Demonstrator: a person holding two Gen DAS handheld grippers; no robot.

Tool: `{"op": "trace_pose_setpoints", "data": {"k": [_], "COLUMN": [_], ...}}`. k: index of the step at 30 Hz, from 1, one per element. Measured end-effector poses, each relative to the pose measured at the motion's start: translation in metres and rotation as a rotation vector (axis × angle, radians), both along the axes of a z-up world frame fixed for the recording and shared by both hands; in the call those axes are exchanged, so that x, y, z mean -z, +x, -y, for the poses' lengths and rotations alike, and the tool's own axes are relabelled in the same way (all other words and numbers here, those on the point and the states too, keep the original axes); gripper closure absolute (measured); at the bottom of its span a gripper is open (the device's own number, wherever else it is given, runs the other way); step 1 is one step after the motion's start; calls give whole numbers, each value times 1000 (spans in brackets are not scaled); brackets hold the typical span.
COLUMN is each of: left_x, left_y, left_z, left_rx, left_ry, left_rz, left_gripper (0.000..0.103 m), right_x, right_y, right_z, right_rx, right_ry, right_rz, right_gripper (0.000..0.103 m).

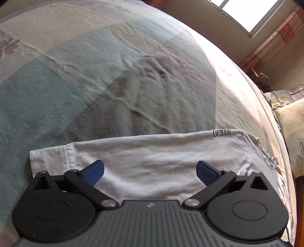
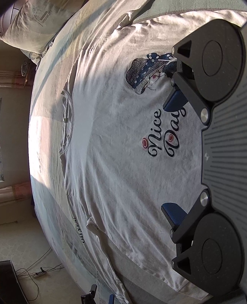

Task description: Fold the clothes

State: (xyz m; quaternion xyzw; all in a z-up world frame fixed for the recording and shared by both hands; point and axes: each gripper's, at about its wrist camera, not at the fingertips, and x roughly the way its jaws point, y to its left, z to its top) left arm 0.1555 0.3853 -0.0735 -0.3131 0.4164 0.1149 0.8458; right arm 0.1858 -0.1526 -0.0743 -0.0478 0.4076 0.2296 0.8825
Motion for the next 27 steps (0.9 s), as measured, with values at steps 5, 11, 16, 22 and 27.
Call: {"op": "trace_pose_setpoints", "data": {"k": [5,11,16,22,27], "left_x": [16,2,-4,5,-31], "left_y": [-30,-34,-15,-9,-7], "left_z": [-3,-6,30,41,63], "left_rx": [28,-40,70,3,7], "left_ry": [12,-32,-8,133,247], "left_rz": [-10,-16,-2,-138,-160], "left_gripper": [1,1,1,1,1], "right_x": [2,2,0,-5,-6], "right_y": [-2,-2,-4,-6,-6], "right_z": [-3,-3,-3,-1,0], "right_rx": [-7,-9,-14,-14,-9], "right_ry": [-15,-15,-13,-13,-44], "right_rz": [-3,-3,1,19,41], "right_gripper": [0,0,0,0,0]}}
